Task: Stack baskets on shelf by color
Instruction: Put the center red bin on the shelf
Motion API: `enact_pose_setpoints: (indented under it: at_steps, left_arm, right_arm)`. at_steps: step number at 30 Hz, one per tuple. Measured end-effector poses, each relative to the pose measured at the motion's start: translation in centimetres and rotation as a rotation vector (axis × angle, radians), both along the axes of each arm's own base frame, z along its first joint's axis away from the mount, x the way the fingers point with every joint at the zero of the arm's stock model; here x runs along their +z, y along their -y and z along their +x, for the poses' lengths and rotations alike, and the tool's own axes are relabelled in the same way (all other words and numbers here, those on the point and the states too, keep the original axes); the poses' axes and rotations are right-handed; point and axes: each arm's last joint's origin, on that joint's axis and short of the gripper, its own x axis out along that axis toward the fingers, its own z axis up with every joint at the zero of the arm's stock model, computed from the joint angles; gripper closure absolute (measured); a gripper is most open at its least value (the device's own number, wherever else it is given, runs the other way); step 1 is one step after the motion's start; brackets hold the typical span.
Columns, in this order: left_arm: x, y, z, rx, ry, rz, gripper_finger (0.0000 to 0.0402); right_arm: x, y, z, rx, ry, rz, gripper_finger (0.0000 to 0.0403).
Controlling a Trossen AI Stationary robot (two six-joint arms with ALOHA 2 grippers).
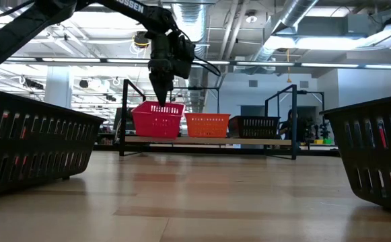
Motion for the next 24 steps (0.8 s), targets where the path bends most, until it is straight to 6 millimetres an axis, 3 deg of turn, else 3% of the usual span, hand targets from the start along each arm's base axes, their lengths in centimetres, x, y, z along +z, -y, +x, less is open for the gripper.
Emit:
enact_pose_setpoints:
  at_steps: [8, 19, 24]
  left_arm:
    - [-0.12, -0.76, -0.42, 0.106, -0.033, 0.04, 0.0388]
    - [-0.12, -0.92, -0.47, 0.114, -0.063, 0.092, 0.0297]
    - [-0.14, -0.58, -0.68, 0.196, -0.087, 0.051, 0.0274]
  right_arm:
    - [0.25, -0.02, -0.26, -0.002, 0.013, 0.002, 0.0402]
    - [0.25, -0.02, -0.26, -0.002, 0.013, 0.001, 0.0402]
    - [0.24, -0.02, -0.26, -0.001, 0.012, 0.001, 0.0402]
